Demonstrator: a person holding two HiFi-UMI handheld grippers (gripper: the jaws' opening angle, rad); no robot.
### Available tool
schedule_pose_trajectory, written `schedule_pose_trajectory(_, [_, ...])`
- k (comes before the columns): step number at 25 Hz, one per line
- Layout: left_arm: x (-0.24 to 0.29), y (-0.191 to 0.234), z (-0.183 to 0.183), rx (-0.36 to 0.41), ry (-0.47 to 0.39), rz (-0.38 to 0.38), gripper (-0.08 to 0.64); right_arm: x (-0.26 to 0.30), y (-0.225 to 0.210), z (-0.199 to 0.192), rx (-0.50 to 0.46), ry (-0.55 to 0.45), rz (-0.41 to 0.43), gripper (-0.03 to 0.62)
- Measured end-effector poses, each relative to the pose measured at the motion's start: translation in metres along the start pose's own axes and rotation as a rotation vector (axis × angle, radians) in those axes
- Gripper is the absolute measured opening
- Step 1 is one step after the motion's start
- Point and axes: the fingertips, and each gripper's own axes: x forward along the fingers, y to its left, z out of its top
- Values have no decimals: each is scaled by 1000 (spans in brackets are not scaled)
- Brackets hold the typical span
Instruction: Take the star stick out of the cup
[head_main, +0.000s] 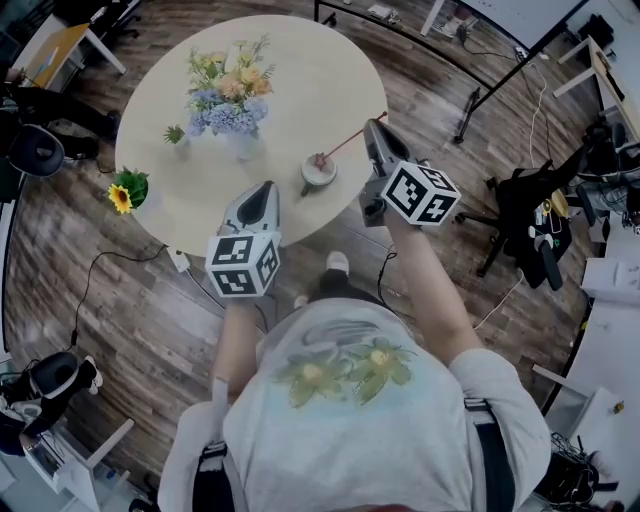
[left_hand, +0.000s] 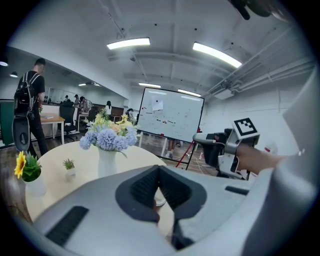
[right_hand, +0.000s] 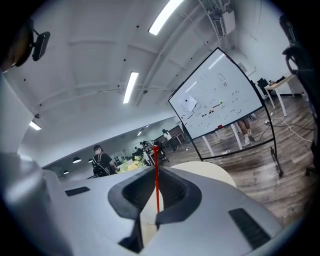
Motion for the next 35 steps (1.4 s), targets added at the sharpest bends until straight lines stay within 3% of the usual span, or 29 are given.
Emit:
schedule_pose_trajectory(9, [-13, -24, 1, 24, -19, -16, 2, -41, 13, 10, 26, -35, 29, 31])
schedule_pose_trajectory(19, [-29, -42, -14, 21, -15, -19, 3, -75, 22, -10, 22, -10, 54, 31])
schedule_pose_trajectory(35, [-43, -69, -5, 31, -53, -65, 3, -95, 63, -56, -152, 104, 130, 31])
